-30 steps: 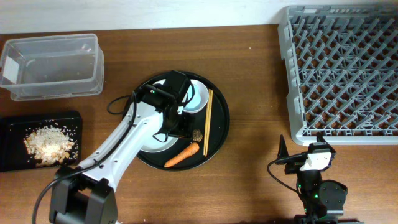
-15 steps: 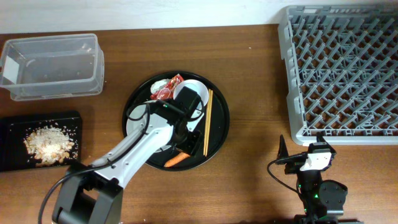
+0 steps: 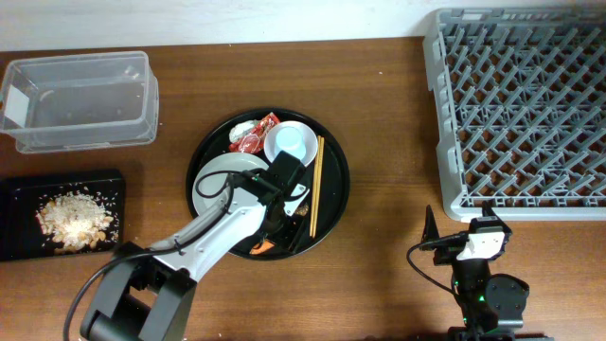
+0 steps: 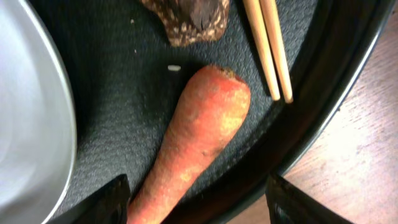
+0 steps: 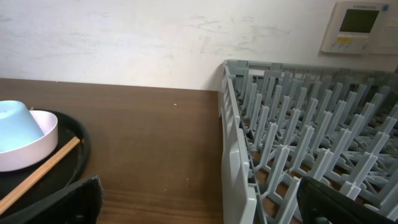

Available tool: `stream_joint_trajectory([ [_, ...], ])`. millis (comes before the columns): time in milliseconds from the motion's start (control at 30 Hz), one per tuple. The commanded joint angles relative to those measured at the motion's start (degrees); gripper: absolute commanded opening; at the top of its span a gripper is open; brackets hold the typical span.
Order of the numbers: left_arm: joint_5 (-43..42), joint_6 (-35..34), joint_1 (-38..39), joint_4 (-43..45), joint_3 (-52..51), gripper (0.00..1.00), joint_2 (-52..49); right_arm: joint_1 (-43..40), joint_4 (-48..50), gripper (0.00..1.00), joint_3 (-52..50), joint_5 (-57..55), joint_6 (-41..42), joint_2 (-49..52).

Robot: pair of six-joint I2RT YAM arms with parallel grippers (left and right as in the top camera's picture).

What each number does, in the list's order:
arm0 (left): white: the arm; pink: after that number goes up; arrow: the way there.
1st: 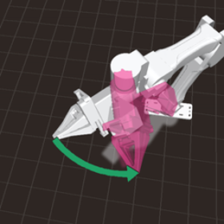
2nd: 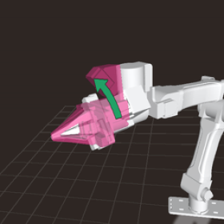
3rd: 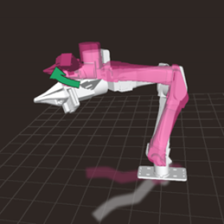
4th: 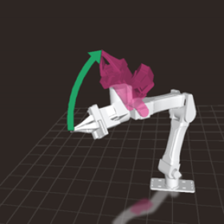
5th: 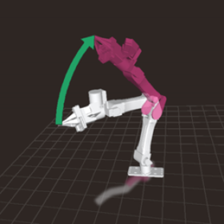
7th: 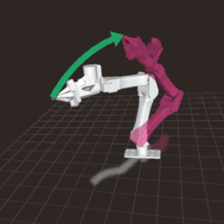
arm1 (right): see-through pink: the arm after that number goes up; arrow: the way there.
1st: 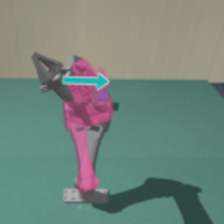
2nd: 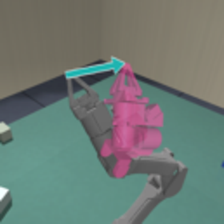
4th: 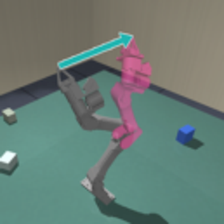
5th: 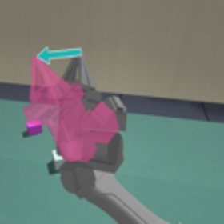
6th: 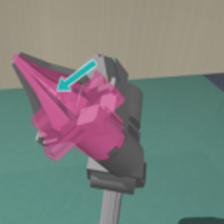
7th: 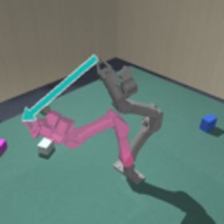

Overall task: Sort waste into correct bins and load items into the dishwasher rack
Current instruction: 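Release the plate and grasp the orange carrot with the left gripper, then carry the carrot left and drop it onto the black tray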

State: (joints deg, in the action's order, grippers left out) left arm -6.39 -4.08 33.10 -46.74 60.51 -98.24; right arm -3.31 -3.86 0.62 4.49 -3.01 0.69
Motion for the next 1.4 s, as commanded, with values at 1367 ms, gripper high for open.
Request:
stream_joint_trajectory([
  [1367, 1.88, 0.26, 0.31, 3.45, -0.59, 0.32, -3.13, 0.35, -0.28, 0.98, -0.31, -0.26, 0.28, -0.44],
])
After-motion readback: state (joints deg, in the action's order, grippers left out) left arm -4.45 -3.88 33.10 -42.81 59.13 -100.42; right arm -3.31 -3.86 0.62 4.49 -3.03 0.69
